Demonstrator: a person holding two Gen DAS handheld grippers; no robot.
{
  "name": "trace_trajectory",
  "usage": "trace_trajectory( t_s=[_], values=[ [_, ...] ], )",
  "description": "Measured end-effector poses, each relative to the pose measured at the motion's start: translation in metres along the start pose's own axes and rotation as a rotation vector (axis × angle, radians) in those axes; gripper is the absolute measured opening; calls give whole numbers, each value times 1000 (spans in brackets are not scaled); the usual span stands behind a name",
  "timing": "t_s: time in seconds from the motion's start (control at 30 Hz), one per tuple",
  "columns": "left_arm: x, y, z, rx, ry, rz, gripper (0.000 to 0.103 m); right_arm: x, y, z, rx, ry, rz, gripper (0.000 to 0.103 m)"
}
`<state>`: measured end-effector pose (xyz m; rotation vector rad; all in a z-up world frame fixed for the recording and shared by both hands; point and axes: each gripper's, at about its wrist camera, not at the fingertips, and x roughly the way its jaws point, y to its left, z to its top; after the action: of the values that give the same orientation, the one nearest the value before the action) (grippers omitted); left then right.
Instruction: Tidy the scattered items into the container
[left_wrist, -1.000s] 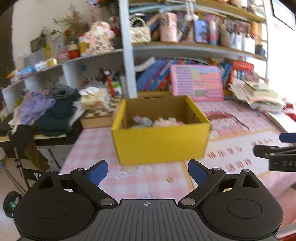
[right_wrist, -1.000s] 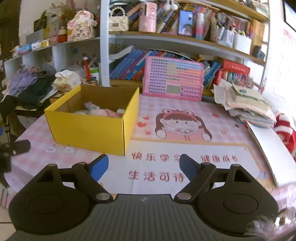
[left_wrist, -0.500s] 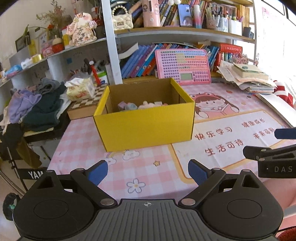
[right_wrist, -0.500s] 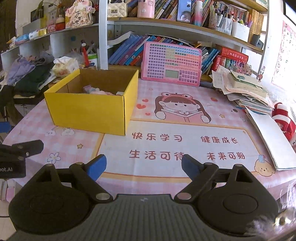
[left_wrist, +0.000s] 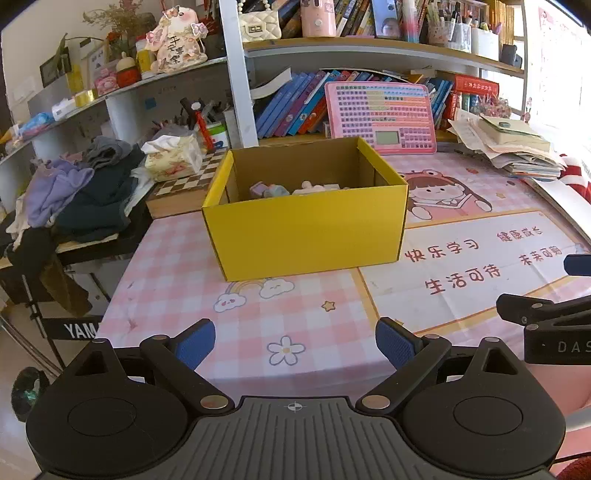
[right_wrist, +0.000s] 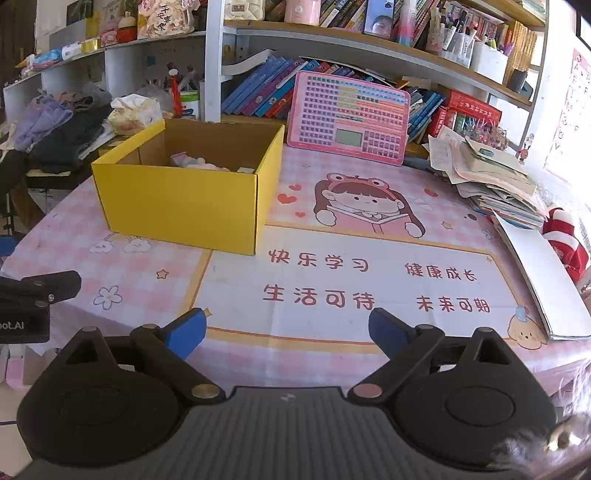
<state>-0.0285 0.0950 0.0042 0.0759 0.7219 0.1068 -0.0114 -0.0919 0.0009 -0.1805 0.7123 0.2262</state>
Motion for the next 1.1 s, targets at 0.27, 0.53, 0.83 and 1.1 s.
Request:
trace_trajectory(
  t_s=[0.27,0.53,0.83,1.1],
  values=[
    [3,1,-3,6,22,-2,96,2,3,-1,-1,9,-3,96],
    [2,4,-2,-2,25,-11,102,3,9,1,-22,10,4,97],
    [7,4,-5,-5,58,-48,102,5,7,-1,0,35,-16,98],
    [13,3,-9,-11,92,-75,102,5,5,-6,12,60,-18,99]
  ],
)
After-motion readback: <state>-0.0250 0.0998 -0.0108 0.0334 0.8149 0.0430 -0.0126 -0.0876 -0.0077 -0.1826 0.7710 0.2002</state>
